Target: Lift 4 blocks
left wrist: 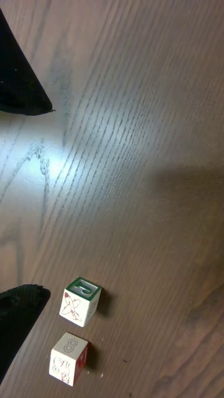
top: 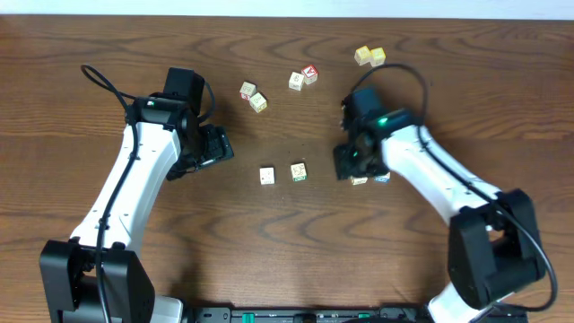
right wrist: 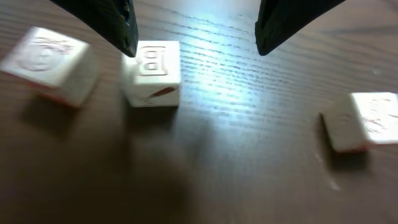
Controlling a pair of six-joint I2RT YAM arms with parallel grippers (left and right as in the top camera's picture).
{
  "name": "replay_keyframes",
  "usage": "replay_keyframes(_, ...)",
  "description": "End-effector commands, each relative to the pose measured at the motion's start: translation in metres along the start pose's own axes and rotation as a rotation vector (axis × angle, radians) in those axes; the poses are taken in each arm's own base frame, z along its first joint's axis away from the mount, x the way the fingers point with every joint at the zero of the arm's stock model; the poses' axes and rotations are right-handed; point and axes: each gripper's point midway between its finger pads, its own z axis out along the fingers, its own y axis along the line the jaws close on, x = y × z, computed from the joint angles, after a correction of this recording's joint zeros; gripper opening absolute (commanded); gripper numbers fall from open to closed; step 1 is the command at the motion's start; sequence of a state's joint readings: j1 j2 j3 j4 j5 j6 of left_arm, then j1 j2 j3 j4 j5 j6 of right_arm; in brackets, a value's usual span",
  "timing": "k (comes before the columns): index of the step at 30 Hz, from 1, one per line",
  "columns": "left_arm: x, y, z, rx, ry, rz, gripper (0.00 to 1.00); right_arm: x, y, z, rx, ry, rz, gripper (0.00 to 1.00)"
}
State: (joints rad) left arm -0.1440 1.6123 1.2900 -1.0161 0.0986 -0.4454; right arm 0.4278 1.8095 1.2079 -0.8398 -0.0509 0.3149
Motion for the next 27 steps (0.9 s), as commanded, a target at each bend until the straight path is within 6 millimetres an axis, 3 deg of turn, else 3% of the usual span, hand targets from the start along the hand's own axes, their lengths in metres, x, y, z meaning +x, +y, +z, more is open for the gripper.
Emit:
replay_keyframes(1,0.004,0.003,0.003,-0.012,0.017,-0.008,0.87,0.007,-0.014,0.024,0.081,0.027,0.047,0.57)
replay_keyframes(11,0.002,0.003,0.004,-0.008,0.011,-0.008,0.87,-0.002,-0.021,0.033,0.122,0.003,0.057,0.57)
replay_keyframes(17,0.007,-0.019,0.002,0.116,0.043,0.077,0.79,-0.021,-0.008,0.01,0.076,-0.018,0.083,0.56)
replay_keyframes(20,0.005,-0.021,0.002,0.123,0.035,0.078,0.56,-0.031,-0.001,-0.009,0.055,-0.026,0.083,0.56)
replay_keyframes(25,0.004,-0.021,0.007,0.118,0.046,0.076,0.42,-0.036,-0.003,-0.035,0.064,-0.007,0.096,0.55)
replay_keyframes(26,0.004,-0.021,0.01,0.115,0.052,0.076,0.38,-0.036,-0.007,-0.037,0.069,0.002,0.108,0.53)
replay_keyframes(27,0.003,-0.021,0.015,0.111,0.059,0.075,0.29,-0.034,-0.014,-0.038,0.075,0.013,0.132,0.41)
